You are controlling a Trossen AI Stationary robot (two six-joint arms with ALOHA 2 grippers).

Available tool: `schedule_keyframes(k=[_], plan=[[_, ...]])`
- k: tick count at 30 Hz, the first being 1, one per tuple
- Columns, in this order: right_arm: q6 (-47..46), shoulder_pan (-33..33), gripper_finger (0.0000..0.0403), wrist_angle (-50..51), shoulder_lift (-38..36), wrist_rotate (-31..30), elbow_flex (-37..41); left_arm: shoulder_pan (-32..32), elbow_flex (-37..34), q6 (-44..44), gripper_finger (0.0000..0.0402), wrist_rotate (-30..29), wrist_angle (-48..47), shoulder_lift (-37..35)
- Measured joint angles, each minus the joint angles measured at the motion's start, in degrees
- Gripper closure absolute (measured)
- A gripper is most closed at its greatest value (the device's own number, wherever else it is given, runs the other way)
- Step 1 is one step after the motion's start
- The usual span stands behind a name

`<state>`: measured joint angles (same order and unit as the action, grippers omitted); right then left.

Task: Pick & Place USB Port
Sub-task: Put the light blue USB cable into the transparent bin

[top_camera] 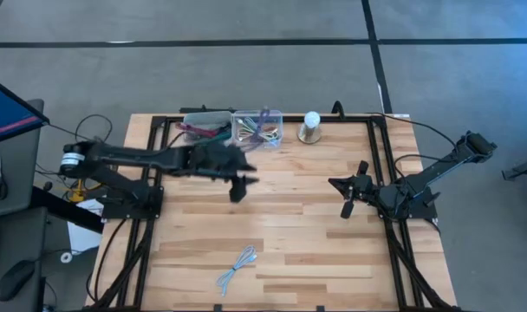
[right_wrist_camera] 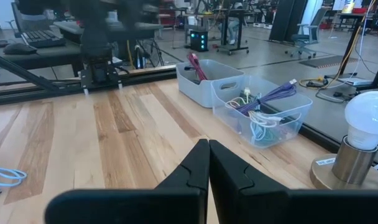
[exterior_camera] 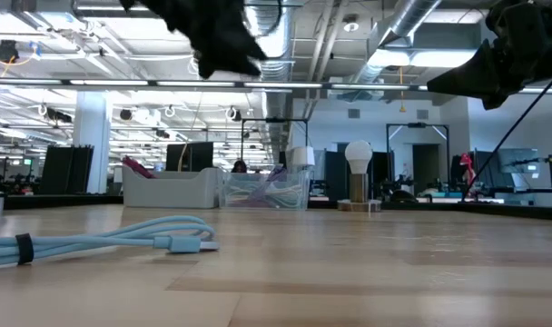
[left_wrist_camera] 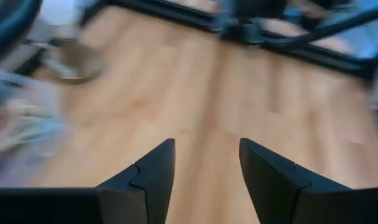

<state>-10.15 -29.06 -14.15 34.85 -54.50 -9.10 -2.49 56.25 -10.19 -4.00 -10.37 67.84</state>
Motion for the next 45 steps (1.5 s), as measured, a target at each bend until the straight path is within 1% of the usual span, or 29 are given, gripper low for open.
schedule_keyframes(k=[4,7,9,13,17,19,22,24,27,37,45], plan=[[0.00,0.00,0.0401,-0.02,0.00,0.00,0.00,7.85,0.00,-4.86,0.0223,-0.12,-0.74,-1.01],[0.00,0.00,0.0401,-0.03,0.00,0.01,0.00,13.02,0.00,-11.49,0.0223,-0.47,-0.79,0.23],[0.00,0.00,0.0401,-0.09,0.00,0.05,0.00,16.30,0.00,-16.01,0.0223,-0.61,-1.11,1.83],[0.01,0.00,0.0401,-0.86,0.00,0.07,0.00,22.42,0.00,-22.19,0.0223,-0.54,-1.19,6.35],[0.02,0.00,0.0401,-1.40,0.00,0.40,0.00,25.91,0.00,-31.52,0.0223,-0.42,-1.18,11.69],[0.02,0.00,0.0401,-1.40,0.00,0.46,0.00,26.84,0.00,-36.95,0.0223,1.48,-1.18,13.85],[0.02,0.02,0.0401,-1.39,0.00,0.46,0.00,27.41,0.00,-46.16,0.0223,7.57,-1.16,16.10],[0.02,0.02,0.0401,-1.38,0.00,0.46,0.00,27.77,0.00,-50.83,0.0223,10.20,-1.16,17.50],[0.02,0.02,0.0401,-1.38,0.00,0.46,0.00,28.16,0.00,-52.25,0.0223,10.85,-1.16,19.44],[0.02,-0.11,0.0401,-1.33,0.00,0.44,0.00,28.05,0.00,-51.87,0.0223,11.03,-1.16,24.92],[0.02,-0.11,0.0401,-1.34,0.00,0.44,0.00,28.05,-0.02,-51.63,0.0223,11.38,-0.42,27.10]])
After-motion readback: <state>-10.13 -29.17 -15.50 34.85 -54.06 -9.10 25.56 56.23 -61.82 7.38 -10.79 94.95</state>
